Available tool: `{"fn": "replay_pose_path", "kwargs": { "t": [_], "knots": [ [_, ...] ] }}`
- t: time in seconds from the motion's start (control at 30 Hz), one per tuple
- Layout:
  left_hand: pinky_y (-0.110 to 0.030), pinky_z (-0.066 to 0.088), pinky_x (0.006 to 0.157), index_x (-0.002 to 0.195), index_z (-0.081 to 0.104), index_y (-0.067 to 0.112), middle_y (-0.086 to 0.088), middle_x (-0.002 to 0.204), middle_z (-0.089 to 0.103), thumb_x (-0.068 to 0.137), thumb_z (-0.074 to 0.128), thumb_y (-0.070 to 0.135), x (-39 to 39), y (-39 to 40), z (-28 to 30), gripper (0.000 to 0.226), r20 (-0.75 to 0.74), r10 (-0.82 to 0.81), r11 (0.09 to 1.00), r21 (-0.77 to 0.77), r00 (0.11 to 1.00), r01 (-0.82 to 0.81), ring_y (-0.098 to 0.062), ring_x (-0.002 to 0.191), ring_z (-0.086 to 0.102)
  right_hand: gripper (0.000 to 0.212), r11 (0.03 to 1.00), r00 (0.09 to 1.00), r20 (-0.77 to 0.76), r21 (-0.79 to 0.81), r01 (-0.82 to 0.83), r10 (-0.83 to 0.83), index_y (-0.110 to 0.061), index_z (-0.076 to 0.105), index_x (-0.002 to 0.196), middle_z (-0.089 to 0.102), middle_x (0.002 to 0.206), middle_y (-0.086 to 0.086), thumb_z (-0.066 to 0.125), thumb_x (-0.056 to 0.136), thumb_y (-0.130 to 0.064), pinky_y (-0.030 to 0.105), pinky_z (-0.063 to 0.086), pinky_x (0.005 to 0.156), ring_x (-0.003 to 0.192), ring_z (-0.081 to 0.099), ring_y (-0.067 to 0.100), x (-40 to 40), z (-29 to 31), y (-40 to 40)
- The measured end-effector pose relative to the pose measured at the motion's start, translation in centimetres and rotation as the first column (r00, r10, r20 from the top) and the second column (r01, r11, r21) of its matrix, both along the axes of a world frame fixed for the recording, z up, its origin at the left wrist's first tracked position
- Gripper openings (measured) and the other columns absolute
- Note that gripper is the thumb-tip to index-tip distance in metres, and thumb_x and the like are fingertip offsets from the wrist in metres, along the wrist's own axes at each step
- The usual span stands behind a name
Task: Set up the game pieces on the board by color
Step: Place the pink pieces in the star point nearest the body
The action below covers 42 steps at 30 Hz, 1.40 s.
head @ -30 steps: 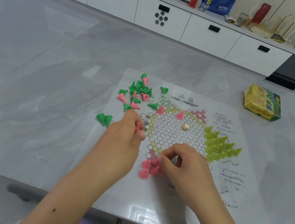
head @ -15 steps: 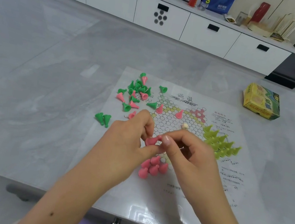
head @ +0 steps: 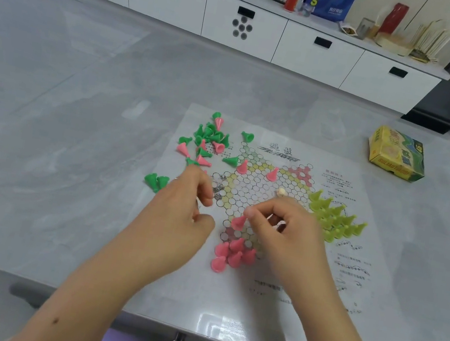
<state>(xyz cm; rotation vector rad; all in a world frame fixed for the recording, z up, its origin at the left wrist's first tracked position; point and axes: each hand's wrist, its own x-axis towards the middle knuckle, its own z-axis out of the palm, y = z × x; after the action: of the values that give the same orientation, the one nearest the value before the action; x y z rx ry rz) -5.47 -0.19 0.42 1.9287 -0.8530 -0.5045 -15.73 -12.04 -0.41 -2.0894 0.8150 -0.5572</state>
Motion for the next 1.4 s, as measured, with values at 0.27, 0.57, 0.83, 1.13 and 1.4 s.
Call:
{"fn": "replay_pose_path", "kwargs": {
  "t": [0.27, 0.57, 0.83, 1.13, 1.4],
  "knots": [
    [-0.009, 0.033, 0.049, 0.088, 0.04, 0.018, 0.006, 0.077, 0.04, 0.084, 0.032, -0.009, 0.7, 0.4, -0.4, 0.029, 0.005, 0.014, 1.0, -0.001, 1.0, -0.014, -0.008, 0.064, 0.038, 0.02, 0.995, 0.986, -0.145, -0.047, -0.092, 0.084, -0.016, 0.066, 0.062, 0.055, 0.084, 0.002, 0.064, 0.083, -0.014, 0.001, 0.036, 0.052, 0.057, 0.053, -0.012, 0.5, -0.2, 0.8],
    [-0.009, 0.041, 0.072, 0.083, 0.038, 0.035, 0.014, 0.093, 0.058, 0.091, 0.046, 0.005, 1.0, 0.7, -0.6, 0.032, -0.025, -0.031, 0.999, -0.033, 0.999, 0.03, 0.001, 0.087, 0.054, 0.02, 0.995, 0.984, -0.164, -0.055, -0.08, 0.07, -0.019, 0.064, 0.062, 0.054, 0.082, -0.004, 0.065, 0.083, -0.017, 0.002, 0.037, 0.057, 0.059, 0.055, -0.008, 0.7, -1.0, 0.8],
    [-0.009, 0.044, 0.062, 0.081, 0.045, 0.032, 0.006, 0.084, 0.06, 0.079, 0.067, 0.014, 1.2, 0.6, -0.4, 0.029, -0.055, 0.08, 0.992, -0.091, 0.995, -0.085, -0.004, 0.072, 0.057, 0.017, 0.992, 0.985, -0.116, 0.022, -0.127, 0.128, -0.008, 0.068, 0.069, 0.057, 0.083, 0.003, 0.063, 0.085, -0.012, 0.004, 0.039, 0.048, 0.043, 0.056, -0.001, 0.4, -1.0, 0.9],
    [-0.008, 0.047, 0.063, 0.084, 0.044, 0.032, 0.013, 0.092, 0.055, 0.078, 0.069, 0.011, 0.8, 0.8, 0.0, 0.033, -0.014, -0.041, 0.995, -0.087, 0.999, 0.04, -0.004, 0.069, 0.057, 0.019, 0.981, 0.994, 0.065, 0.164, -0.1, 0.091, -0.015, 0.065, 0.072, 0.06, 0.069, -0.001, 0.057, 0.089, -0.017, 0.033, 0.055, 0.05, 0.046, 0.064, 0.016, 0.2, 0.1, 1.3],
    [-0.021, 0.052, 0.071, 0.091, 0.041, 0.032, 0.015, 0.094, 0.054, 0.078, 0.068, 0.008, 0.3, 0.4, -0.2, 0.038, 0.023, -0.136, 0.986, -0.091, 0.99, 0.137, -0.006, 0.075, 0.061, 0.013, 0.957, 0.98, 0.121, 0.227, -0.18, 0.156, -0.023, 0.068, 0.074, 0.061, 0.074, 0.007, 0.062, 0.086, -0.023, 0.046, 0.052, 0.056, 0.049, 0.065, 0.03, 0.4, 0.9, 2.4]
  ]
}}
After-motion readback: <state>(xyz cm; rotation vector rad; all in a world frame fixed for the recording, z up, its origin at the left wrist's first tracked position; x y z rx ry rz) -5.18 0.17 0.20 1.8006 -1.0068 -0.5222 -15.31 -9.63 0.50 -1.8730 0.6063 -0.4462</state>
